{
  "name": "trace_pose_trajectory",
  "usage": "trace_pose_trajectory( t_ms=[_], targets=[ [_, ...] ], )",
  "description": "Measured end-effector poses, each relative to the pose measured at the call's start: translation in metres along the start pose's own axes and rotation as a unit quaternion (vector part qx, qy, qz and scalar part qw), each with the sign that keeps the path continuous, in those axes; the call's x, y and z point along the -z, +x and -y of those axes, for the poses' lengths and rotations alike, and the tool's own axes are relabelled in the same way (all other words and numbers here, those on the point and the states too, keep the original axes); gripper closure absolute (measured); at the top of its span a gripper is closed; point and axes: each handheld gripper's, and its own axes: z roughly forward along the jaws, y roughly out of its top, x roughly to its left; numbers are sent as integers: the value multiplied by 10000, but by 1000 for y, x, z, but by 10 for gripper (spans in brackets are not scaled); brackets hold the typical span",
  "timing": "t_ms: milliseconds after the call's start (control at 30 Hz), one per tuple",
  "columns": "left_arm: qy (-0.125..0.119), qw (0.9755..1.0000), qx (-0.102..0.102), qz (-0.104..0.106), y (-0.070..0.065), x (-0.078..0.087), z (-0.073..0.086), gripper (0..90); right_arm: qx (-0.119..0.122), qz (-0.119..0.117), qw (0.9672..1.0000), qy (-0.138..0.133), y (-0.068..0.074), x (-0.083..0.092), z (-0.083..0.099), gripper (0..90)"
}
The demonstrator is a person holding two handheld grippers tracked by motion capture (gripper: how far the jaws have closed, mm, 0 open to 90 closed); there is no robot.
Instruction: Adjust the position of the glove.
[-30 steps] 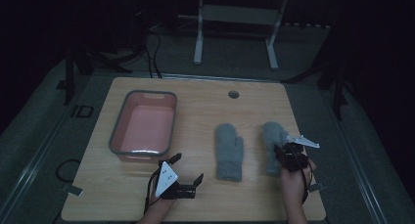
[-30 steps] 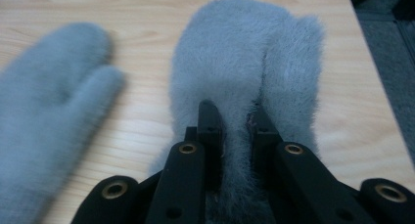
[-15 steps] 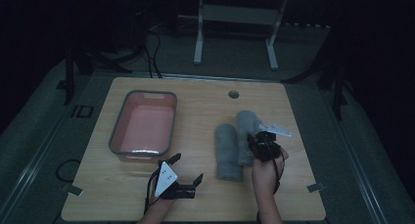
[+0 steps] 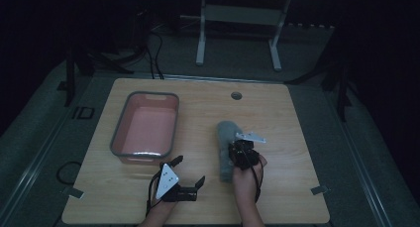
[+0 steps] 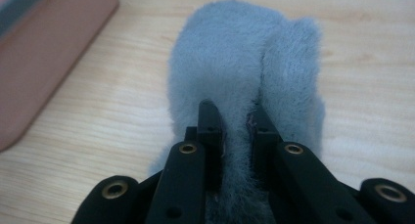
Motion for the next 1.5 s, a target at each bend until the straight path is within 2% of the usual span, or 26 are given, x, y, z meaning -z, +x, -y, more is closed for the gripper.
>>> trace_pose_trajectory(
  t_ms=[133,167,267,300,367,567,667,700,733,800,900,933,1000,1033,1067,1133,1167,1200,1267,1333,1367,1400,1433,1467,1500],
  targets=[
    [2,10000,5,1,0,0,0,1,-93,74,9999,96,-4,-6,6,805],
    [2,10000,8,0,0,0,0,1,-160,52,9998,126,-5,-7,8,805],
    [7,10000,11,-7,0,0,0,1,-142,-41,9997,184,-3,-12,13,777],
    [10,10000,10,-7,0,0,0,1,-151,-60,9996,231,-1,-17,15,717],
    [10,10000,10,-10,0,0,0,1,-140,-69,9995,271,-2,-20,16,672],
    [18,10000,19,-17,0,0,0,1,-223,-171,9991,323,-6,-21,17,658],
    [25,10000,7,-12,0,0,0,1,-146,-311,9992,211,-6,-15,13,528],
    [25,10000,7,-12,0,0,0,1,-146,-311,9992,211,-6,-15,13,528],
    [11,10000,-10,-2,0,-1,0,1,-35,-386,9992,39,-7,-8,8,454],
    [-86,9997,-212,-38,-2,-1,0,1,101,-392,9992,-15,-10,-1,1,368],
    [-93,9994,-330,-40,-3,-1,0,1,154,-514,9986,-23,-21,5,-7,309],
    [-91,9995,-309,-25,-3,-1,0,1,154,-514,9986,-23,-21,5,-7,309],
    [-96,9998,-174,-1,-2,-2,0,1,199,-660,9976,-7,-33,6,-7,199],
    [-65,10000,-68,-7,0,-2,0,1,248,-733,9970,11,-37,6,-7,175],
    [-65,10000,-68,-7,0,-2,0,1,231,-800,9965,-23,-40,6,-6,171],
    [-42,10000,10,-5,1,-2,0,1,398,-996,9942,46,-47,5,-7,128],
    [57,10000,60,42,2,-4,-1,1,473,-1062,9932,-12,-50,6,-7,138],
    [57,10000,60,42,2,-4,-1,1,609,-1160,9914,-62,-53,7,-7,137],
    [282,9995,116,109,3,-8,-3,1,794,-1222,9893,-3,-59,10,-9,142],
    [409,9985,240,259,4,-12,-7,1,951,-1483,9842,-168,-67,15,-10,150],
    [409,9985,240,259,4,-12,-7,1,951,-1483,9842,-168,-67,15,-10,150],
    [474,9981,261,297,4,-14,-10,1,1229,-1476,9801,-499,-76,21,-9,154],
    [469,9981,221,319,4,-16,-14,1,1349,-1475,9776,-652,-81,24,-9,162],
    [453,9981,168,372,3,-21,-21,1,1459,-1523,9749,-713,-84,25,-9,158],
    [465,9979,204,407,3,-23,-24,1,1583,-1563,9723,-719,-87,25,-9,139]
  ],
)
